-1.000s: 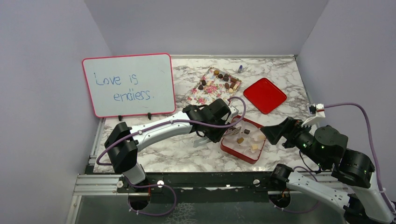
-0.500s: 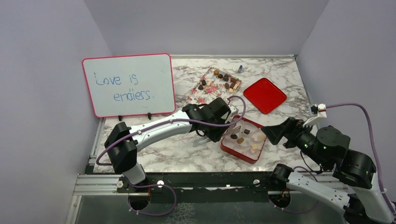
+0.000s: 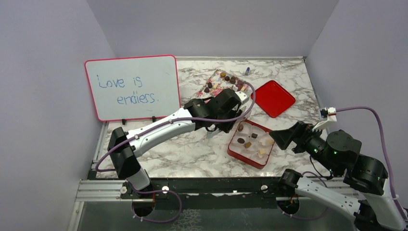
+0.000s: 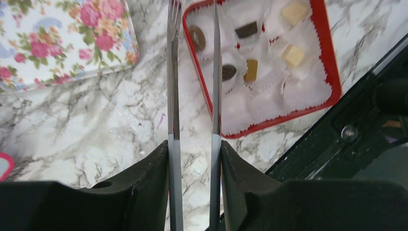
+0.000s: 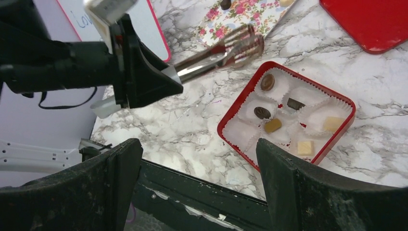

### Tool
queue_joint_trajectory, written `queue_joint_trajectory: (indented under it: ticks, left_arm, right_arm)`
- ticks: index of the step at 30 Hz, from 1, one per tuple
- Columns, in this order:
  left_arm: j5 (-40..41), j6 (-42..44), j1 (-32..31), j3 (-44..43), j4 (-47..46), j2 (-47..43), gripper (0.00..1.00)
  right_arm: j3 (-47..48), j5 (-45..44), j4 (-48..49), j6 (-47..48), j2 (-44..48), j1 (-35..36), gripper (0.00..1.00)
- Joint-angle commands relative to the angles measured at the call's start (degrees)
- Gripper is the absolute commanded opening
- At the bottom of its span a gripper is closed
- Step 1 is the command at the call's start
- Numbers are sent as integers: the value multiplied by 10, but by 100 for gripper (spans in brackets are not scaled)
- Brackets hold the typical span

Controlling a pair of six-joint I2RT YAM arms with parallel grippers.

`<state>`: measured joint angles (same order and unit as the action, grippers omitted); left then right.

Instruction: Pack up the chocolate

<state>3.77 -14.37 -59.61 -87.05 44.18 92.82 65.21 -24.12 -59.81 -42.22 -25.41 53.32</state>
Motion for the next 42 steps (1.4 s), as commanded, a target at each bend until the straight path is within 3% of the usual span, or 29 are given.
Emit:
queue_joint_trajectory:
  ticks: [1, 13, 25, 42]
  left_arm:
    - [59, -12, 17, -62, -7, 11, 39]
    - [98, -42, 98, -182, -12, 127, 39]
    - [110, -54, 122, -281, -25, 258, 40]
    - [56, -28, 163, -309, -47, 353, 43]
  right_arm:
    - [-1, 11, 9, 8, 0, 4, 94]
    - [-4, 19, 21, 12, 4, 5, 94]
    - [-1, 28, 9, 0, 19, 4, 94]
    - [18, 18, 2, 2, 2, 5, 94]
